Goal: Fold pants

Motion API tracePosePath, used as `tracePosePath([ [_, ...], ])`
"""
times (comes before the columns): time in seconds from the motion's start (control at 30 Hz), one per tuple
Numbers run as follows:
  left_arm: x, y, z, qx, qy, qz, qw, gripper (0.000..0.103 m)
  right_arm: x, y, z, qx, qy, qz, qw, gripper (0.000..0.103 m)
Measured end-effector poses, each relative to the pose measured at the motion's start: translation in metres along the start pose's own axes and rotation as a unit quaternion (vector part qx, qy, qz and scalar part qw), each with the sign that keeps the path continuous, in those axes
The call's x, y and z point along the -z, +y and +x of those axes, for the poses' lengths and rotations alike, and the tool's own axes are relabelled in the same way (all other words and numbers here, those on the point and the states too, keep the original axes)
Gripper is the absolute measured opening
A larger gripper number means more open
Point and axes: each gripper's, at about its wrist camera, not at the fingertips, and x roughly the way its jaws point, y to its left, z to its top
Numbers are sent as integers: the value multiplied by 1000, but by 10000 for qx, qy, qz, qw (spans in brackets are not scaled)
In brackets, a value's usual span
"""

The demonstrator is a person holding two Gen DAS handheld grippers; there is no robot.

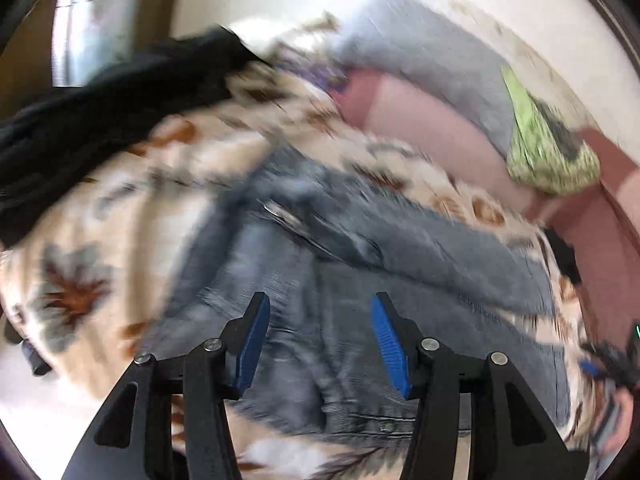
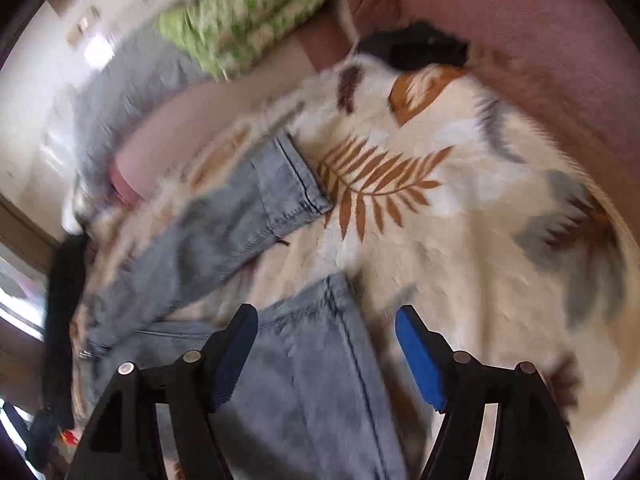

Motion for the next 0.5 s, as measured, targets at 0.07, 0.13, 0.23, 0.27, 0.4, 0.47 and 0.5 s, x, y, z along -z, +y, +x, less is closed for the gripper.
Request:
tracePosePath([
  [0.07,7,-6,32,-74,331,120,9994,54,-2,9,24,212,281,-293,9989,51],
  [0.13,19,-3,63,-353,786,226,9960,54,0,24,42,457,466,-726,9952,28],
  [0.23,30,-3,66,-404,610,553,9958,58,2,51,29,994,49,-1518,9834,20],
  [0.27,31,-6,65,-398,594,635,9954,64,2,59,22,1237,-225,-1754,9764,20],
  [0.4,36,-14,67,-417,534,772,9947,77,6,61,51,1889,-195,-1964,9620,29],
  [0.47,42,-21,67,-566,523,975,9923,79,15,55,45,2061,-414,-2069,9555,40],
  [0.5,44,-25,67,-645,524,1082,9906,79,17,54,36,2028,-533,-1946,9582,44],
])
